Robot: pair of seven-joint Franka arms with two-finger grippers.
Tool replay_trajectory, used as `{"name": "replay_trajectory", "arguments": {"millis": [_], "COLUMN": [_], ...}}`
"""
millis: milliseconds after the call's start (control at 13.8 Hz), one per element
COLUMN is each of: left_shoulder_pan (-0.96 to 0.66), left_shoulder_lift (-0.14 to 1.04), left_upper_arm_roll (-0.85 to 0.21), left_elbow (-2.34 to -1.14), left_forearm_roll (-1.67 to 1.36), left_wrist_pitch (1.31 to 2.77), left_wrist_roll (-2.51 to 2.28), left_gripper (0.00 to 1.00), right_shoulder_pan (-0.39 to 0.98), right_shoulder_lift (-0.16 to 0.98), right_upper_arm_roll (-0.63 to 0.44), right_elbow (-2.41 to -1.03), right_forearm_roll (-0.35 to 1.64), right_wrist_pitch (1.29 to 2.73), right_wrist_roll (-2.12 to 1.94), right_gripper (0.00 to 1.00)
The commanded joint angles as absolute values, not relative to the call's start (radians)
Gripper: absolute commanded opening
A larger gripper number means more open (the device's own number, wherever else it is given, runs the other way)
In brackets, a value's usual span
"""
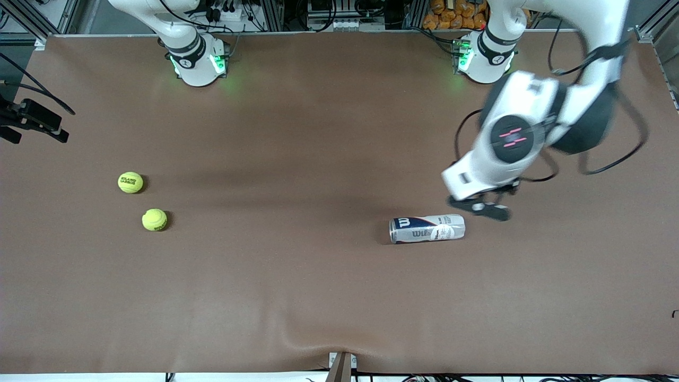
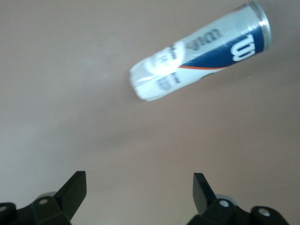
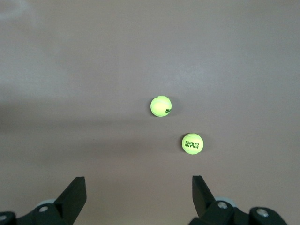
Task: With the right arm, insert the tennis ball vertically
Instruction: 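Move the left gripper down over the white-blue ball can, then close the left gripper on the can's base end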
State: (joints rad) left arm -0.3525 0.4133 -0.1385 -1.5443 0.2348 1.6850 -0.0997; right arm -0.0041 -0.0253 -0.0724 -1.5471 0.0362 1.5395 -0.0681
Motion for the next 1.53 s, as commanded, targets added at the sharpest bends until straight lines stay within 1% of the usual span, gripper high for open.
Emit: {"name": "replay_trajectory", "arguments": {"millis": [0,145,436,800,1091,1455], "left_shoulder_pan": [-0.438,-0.483,-0.471,-0.405,-0.413,-0.416], "left_shoulder_lift": [0.570,0.649,0.733,0.770,0.799,0.805], "left_upper_arm_roll": [-0.130,-0.130,-0.123,-0.118,-0.118,-0.120], "left_elbow": [-1.409,-1.388,-1.391,-1.394,-1.394,-1.396], "left_forearm_roll": [0.339,0.440,0.495,0.498,0.499,0.520], "left_wrist_pitch": [1.667,1.692,1.824,1.829,1.830,1.842], "left_wrist_roll": [-0.011,0.078,0.344,0.454,0.483,0.555], "left_gripper": [1.00,1.00,1.00,1.00,1.00,1.00], "right_shoulder_pan": [-0.020,-0.020,-0.021,-0.028,-0.029,-0.029], "right_shoulder_lift": [-0.017,-0.017,-0.017,-0.017,-0.017,-0.015], "right_upper_arm_roll": [-0.060,-0.060,-0.060,-0.061,-0.061,-0.061], "right_elbow": [-1.528,-1.529,-1.531,-1.532,-1.532,-1.532], "right_forearm_roll": [0.041,0.041,0.040,0.041,0.041,0.041], "right_wrist_pitch": [1.519,1.519,1.511,1.509,1.508,1.502], "right_wrist_roll": [-0.067,-0.067,-0.067,-0.067,-0.067,-0.067], "right_gripper": [1.00,1.00,1.00,1.00,1.00,1.00]}}
